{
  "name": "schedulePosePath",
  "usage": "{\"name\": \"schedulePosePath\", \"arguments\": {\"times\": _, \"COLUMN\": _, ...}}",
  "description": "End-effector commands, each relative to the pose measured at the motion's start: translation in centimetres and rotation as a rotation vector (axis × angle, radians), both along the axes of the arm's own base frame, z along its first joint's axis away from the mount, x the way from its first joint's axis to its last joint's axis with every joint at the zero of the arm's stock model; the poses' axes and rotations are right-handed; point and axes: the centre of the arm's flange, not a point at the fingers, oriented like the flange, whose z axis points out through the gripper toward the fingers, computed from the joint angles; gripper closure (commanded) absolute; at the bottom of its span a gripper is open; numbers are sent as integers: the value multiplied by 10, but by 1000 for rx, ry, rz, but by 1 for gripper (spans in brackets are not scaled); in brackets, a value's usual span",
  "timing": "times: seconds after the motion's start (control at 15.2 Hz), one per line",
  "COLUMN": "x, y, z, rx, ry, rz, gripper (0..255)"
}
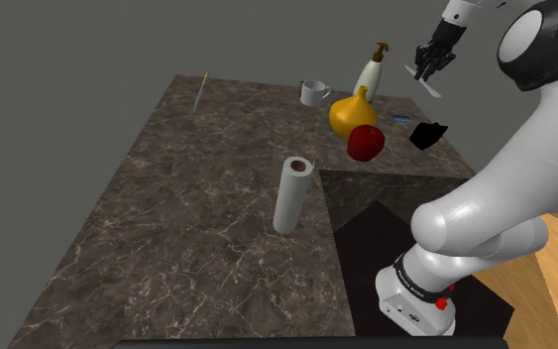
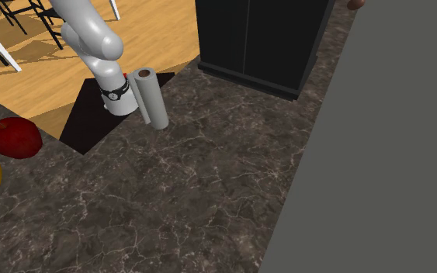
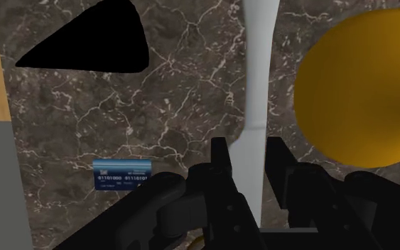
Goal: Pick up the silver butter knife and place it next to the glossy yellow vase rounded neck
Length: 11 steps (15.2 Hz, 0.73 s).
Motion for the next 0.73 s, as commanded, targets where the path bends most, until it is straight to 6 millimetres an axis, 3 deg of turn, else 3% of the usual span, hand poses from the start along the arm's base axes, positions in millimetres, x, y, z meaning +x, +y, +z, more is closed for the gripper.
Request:
{"name": "schedulePosePath", "arguments": {"times": 0.0, "x": 1, "y": 0, "z": -12, "rx": 0, "ry": 0, "rz": 0, "gripper": 255}}
{"name": "schedulePosePath", "arguments": {"times": 0.66, "x": 1, "y": 0, "z": -64, "rx": 0, "ry": 0, "rz": 0, "gripper": 255}}
